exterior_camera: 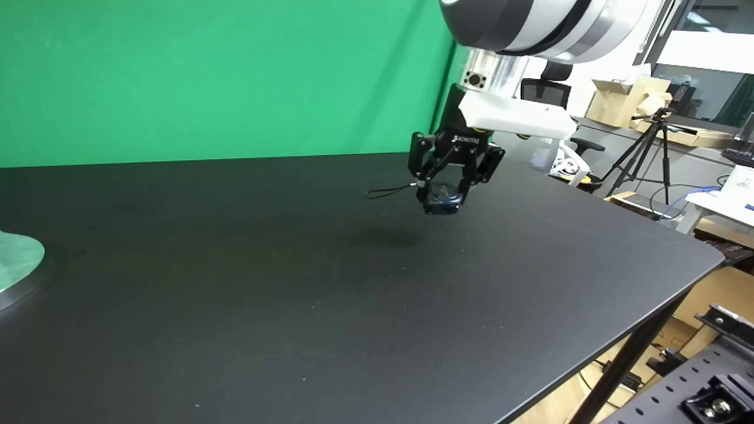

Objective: Move the black measuring tape to the right

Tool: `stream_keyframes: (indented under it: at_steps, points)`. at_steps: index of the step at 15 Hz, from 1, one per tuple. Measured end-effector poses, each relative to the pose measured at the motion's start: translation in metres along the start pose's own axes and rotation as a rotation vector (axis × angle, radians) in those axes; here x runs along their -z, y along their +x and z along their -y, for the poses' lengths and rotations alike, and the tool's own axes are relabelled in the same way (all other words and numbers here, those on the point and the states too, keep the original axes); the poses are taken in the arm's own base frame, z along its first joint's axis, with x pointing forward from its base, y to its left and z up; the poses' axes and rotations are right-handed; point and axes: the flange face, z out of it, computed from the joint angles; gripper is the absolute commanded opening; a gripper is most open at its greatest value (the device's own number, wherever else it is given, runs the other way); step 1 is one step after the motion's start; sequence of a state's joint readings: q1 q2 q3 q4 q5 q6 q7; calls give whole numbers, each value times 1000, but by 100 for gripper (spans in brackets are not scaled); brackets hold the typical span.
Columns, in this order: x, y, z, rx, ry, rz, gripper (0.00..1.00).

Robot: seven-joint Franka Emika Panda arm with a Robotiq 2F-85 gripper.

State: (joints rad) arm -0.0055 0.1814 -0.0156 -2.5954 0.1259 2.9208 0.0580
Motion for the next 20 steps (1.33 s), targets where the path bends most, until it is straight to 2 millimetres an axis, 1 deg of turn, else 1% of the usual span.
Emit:
stream_keyframes:
  at_steps: [4,6,8,12,16,17,18,19,20]
  points:
    - [-1,0,-38,-109,47,-7,43]
    - [-3,-3,-52,-144,71,-6,43]
    - [-8,-6,-63,-165,88,1,43]
    - [-26,-16,-73,-188,96,39,43]
    - [-50,-26,-78,-204,91,91,43]
    - [-53,-27,-79,-205,90,95,43]
    - [-53,-25,-79,-206,90,93,53]
    - [-53,-24,-79,-206,90,92,92]
    - [-53,-24,-79,-205,90,91,92]
